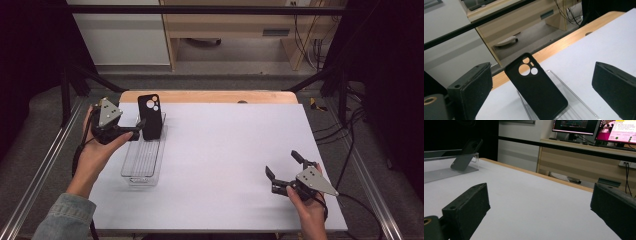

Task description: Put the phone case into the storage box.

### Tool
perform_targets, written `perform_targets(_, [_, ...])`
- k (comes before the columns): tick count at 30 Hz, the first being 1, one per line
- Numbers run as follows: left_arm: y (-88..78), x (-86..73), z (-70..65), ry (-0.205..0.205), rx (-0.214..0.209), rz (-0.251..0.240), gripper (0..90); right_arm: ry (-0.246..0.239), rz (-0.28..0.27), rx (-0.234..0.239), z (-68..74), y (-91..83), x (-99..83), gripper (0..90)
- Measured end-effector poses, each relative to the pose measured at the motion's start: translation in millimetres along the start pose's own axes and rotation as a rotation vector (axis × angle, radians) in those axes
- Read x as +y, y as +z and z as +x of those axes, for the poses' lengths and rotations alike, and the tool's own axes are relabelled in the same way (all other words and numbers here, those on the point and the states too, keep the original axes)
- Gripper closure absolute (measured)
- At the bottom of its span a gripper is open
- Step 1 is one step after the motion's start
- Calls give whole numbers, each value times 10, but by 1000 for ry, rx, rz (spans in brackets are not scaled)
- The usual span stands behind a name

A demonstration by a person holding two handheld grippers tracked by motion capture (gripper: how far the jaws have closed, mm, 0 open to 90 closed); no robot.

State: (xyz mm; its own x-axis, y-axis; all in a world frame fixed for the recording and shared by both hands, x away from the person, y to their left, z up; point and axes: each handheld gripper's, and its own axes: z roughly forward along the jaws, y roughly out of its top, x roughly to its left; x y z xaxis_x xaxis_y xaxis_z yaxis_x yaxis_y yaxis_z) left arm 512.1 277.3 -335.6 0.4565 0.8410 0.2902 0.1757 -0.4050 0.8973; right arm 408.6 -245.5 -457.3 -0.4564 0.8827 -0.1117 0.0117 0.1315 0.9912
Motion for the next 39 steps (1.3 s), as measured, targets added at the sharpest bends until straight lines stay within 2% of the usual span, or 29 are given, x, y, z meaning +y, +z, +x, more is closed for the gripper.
perform_targets(11, [-205, 17, -34, -44, -5, -89, 25, 0, 2, -3, -3, -2, 0, 26])
perform_targets(26, [-495, 111, -186, -73, -33, -178, 18, 1, -1, -8, -10, -20, 4, 25])
perform_targets(36, [-691, 83, -233, -118, -48, -227, 13, 2, -2, -13, -25, -44, 6, 25])
perform_targets(39, [-747, 68, -238, -121, -46, -239, 12, 4, -1, -15, -27, -48, 6, 25])
